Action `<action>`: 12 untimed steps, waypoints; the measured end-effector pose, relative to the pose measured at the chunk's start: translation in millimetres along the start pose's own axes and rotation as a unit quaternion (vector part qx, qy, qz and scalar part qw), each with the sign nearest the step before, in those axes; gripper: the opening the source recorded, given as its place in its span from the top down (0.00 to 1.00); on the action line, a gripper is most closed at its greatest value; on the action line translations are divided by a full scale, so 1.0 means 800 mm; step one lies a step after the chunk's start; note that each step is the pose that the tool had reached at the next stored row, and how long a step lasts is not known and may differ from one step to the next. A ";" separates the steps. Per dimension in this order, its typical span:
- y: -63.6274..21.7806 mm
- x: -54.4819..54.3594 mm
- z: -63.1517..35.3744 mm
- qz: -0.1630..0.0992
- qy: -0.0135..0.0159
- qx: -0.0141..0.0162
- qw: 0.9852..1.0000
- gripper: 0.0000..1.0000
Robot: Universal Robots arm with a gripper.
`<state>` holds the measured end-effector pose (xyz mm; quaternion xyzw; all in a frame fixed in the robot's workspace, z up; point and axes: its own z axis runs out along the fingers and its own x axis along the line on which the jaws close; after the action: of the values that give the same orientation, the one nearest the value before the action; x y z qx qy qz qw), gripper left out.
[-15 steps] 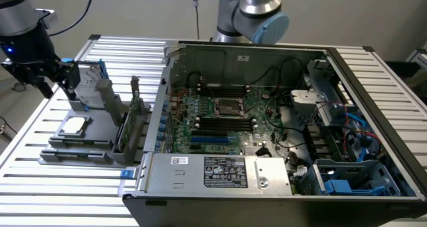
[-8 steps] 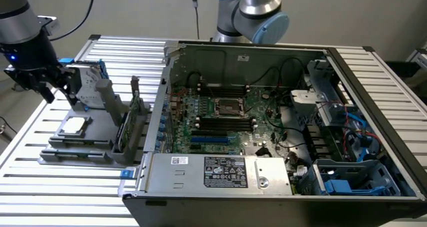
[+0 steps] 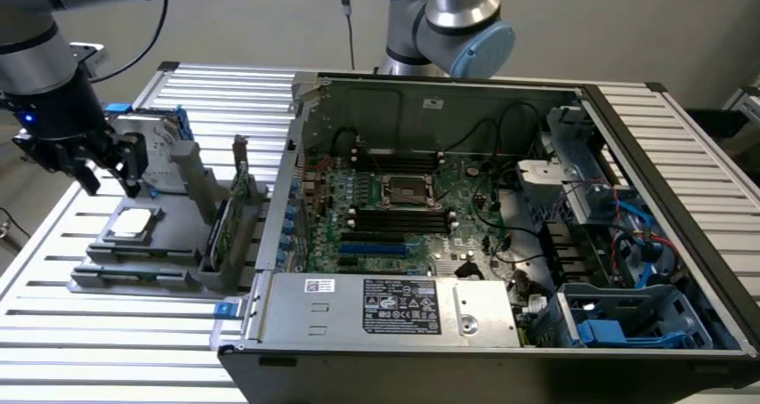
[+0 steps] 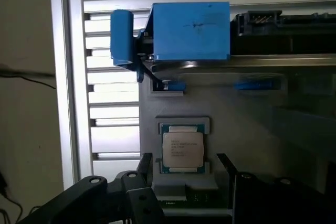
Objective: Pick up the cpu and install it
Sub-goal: 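Pick up the cpu and move it towards the insertion slot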
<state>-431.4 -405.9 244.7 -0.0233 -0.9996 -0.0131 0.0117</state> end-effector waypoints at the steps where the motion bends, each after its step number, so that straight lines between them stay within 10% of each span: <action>1: -0.001 0.000 0.002 0.000 0.000 0.000 1.000 0.40; 12: -0.010 -0.009 0.027 0.000 0.000 0.000 1.000 0.40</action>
<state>-425.5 -413.3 222.8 -0.0229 -0.9996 -0.0131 0.0116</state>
